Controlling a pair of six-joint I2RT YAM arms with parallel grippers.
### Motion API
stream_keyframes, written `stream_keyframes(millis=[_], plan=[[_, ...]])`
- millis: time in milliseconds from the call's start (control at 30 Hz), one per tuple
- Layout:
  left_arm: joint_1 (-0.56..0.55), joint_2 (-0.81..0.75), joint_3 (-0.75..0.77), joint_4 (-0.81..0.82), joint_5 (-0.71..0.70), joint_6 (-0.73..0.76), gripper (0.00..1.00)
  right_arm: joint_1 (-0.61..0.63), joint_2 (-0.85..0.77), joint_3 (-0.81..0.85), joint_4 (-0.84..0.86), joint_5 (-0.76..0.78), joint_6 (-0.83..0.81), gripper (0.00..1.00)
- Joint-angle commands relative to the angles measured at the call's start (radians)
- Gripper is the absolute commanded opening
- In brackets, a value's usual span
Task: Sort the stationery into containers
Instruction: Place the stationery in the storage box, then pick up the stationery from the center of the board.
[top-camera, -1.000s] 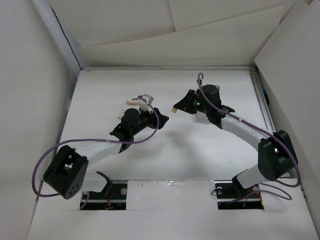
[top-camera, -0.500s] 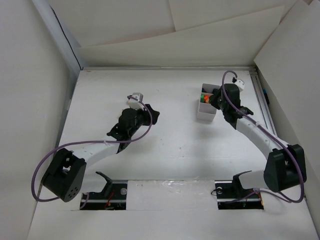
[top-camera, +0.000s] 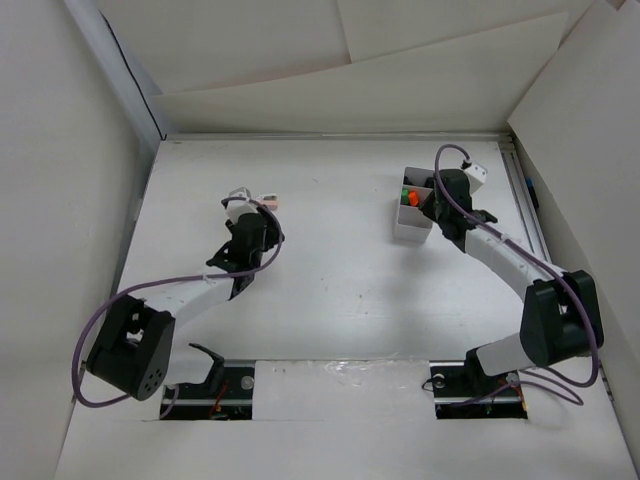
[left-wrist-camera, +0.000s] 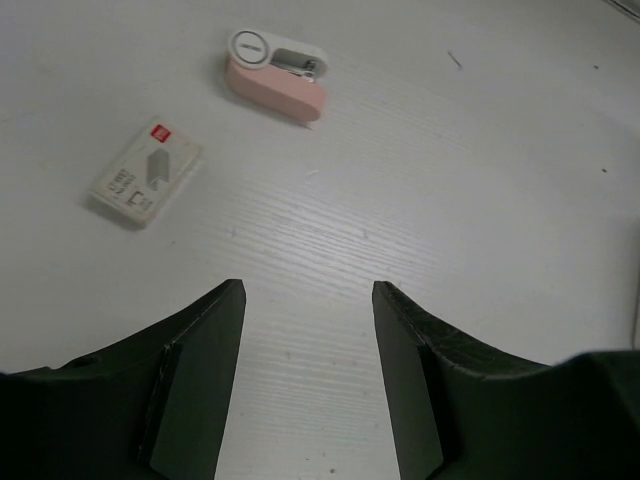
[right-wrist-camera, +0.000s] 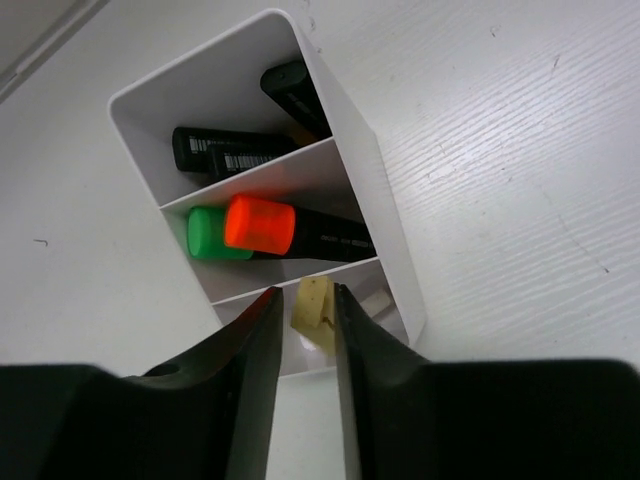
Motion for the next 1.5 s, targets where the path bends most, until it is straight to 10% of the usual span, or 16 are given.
stream_keyframes(millis=[0, 700, 1467], plan=[[0.015, 0.005, 0.054, -0.049, -0.092, -0.042, 0.51, -0.004, 0.005, 0.045, 0.034, 0.022, -0.011, 0.36], [0.149, 0.236, 0.229, -0.245, -0.088, -0.063, 0.48, -0.013, -0.219, -0.058, 0.066, -0.179, -0.011, 0.58], [0.206, 0.479, 0.413, -0.406, -0.077, -0.054, 0.53, -0.032, -0.297, -0.076, 0.075, -0.323, -0.011, 0.59]])
